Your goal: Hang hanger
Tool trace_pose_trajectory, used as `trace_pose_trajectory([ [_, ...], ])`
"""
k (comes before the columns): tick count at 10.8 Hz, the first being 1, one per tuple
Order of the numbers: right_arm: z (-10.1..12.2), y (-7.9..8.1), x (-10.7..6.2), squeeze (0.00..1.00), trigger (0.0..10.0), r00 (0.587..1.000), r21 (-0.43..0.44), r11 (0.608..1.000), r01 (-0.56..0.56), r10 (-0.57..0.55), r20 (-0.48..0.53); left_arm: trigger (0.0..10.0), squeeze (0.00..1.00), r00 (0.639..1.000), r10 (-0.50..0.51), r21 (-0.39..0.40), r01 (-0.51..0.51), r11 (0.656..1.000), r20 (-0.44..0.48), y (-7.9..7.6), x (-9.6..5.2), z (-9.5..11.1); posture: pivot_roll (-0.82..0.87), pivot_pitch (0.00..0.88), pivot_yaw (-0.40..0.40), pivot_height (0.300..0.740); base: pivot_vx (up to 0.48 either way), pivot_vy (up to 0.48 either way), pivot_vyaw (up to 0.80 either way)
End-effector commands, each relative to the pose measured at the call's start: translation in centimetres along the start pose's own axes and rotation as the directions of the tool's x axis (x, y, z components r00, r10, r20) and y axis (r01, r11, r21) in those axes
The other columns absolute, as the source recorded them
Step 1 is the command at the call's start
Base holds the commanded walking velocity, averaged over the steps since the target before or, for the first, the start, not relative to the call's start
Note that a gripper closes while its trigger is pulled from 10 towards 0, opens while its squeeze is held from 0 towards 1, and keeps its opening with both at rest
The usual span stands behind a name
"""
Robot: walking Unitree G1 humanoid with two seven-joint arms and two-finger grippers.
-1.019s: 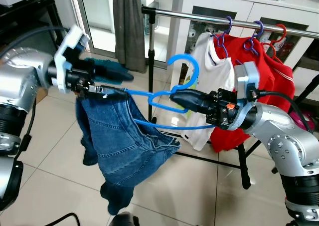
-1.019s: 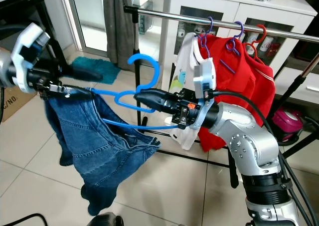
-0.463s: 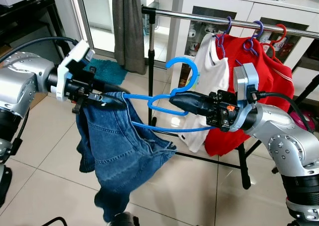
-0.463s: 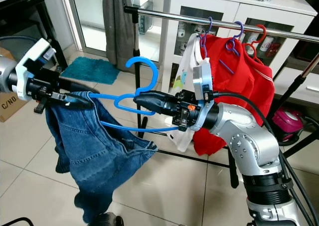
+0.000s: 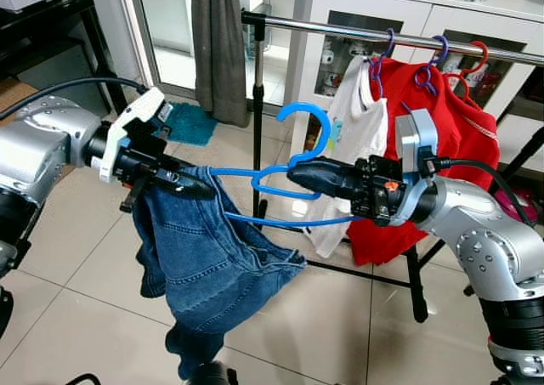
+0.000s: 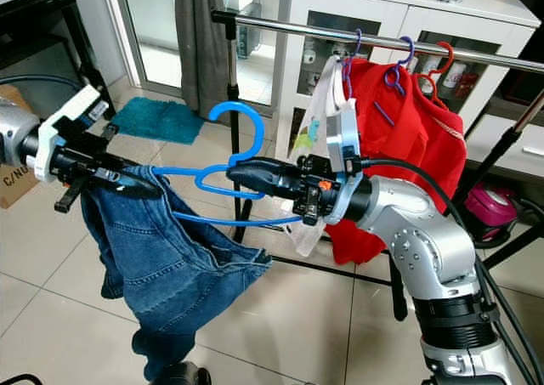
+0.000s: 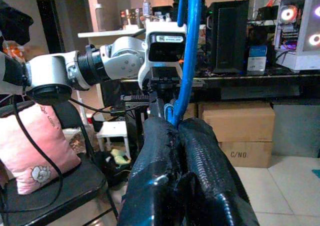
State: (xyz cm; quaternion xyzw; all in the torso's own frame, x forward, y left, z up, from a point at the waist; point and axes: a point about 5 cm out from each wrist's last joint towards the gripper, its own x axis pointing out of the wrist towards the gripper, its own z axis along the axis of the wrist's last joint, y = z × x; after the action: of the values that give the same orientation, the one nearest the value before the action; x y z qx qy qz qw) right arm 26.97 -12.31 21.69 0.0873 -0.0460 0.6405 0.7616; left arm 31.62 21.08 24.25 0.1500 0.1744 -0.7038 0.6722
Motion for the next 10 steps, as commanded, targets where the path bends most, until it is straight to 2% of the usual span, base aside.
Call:
trace_pose_trajectory([
  [1, 1.6, 0.4, 0.3, 0.0, 10.0, 0.998, -0.059, 0.997, -0.041, 0.044, 0.053, 0.0, 0.0, 1.0, 0.012, 0.018, -0.012, 1.0, 0.0, 0.3, 0.0, 0.1, 0.01, 0.0, 0.022, 0.74, 0.0, 0.0, 0.0],
  [2, 1.6, 0.4, 0.3, 0.0, 10.0, 0.998, -0.064, 0.997, -0.031, 0.034, 0.049, 0.0, 0.0, 0.999, 0.023, 0.029, -0.024, 0.999, 0.032, 0.4, -0.1, 0.3, 0.0, 0.0, 0.025, 0.74, 0.0, 0.0, 0.0],
  [3, 1.5, 0.1, 0.1, 0.88, 10.0, 0.999, -0.056, 0.998, 0.014, -0.011, 0.047, 0.0, 0.0, 0.994, 0.05, 0.02, -0.052, 0.998, 0.093, 0.5, -0.4, 0.5, 0.0, 0.0, 0.03, 0.74, 0.0, 0.0, 0.0],
  [4, 1.5, 0.0, 0.1, 1.0, 10.0, 0.998, -0.05, 0.998, 0.028, -0.026, 0.052, 0.0, 0.0, 0.992, 0.065, 0.013, -0.066, 0.998, 0.112, 0.5, -0.6, 0.5, 0.0, 0.0, 0.03, 0.74, 0.0, 0.0, 0.0],
  [7, 1.7, -0.2, -1.3, 1.0, 10.0, 0.993, -0.065, 0.994, 0.089, -0.084, 0.08, 0.0, 0.0, 0.967, 0.181, -0.066, -0.172, 0.983, 0.179, 0.4, -1.7, -1.3, 0.0, 0.0, 0.03, 0.74, 0.0, 0.0, 0.0],
  [8, 3.0, 0.0, -2.1, 1.0, 10.0, 0.981, -0.042, 0.995, 0.094, -0.085, 0.177, 0.0, 0.0, 0.937, 0.269, -0.078, -0.258, 0.963, 0.222, 0.7, -2.6, -1.7, 0.01, 0.0, 0.026, 0.74, 0.0, 0.0, 0.0],
  [9, 3.3, 0.4, -2.0, 1.0, 10.0, 0.98, -0.031, 0.997, 0.064, -0.057, 0.193, 0.0, 0.0, 0.928, 0.29, -0.076, -0.28, 0.957, 0.234, 0.7, -3.0, -1.6, 0.01, 0.0, 0.026, 0.74, 0.0, 0.0, 0.0],
  [10, 2.1, 2.0, -1.1, 1.0, 10.0, 0.994, -0.013, 0.998, -0.058, 0.059, 0.095, 0.0, 0.0, 0.924, 0.284, -0.061, -0.278, 0.959, 0.255, 0.5, -3.2, -1.0, 0.01, 0.0, 0.022, 0.74, 0.0, 0.0, 0.0],
])
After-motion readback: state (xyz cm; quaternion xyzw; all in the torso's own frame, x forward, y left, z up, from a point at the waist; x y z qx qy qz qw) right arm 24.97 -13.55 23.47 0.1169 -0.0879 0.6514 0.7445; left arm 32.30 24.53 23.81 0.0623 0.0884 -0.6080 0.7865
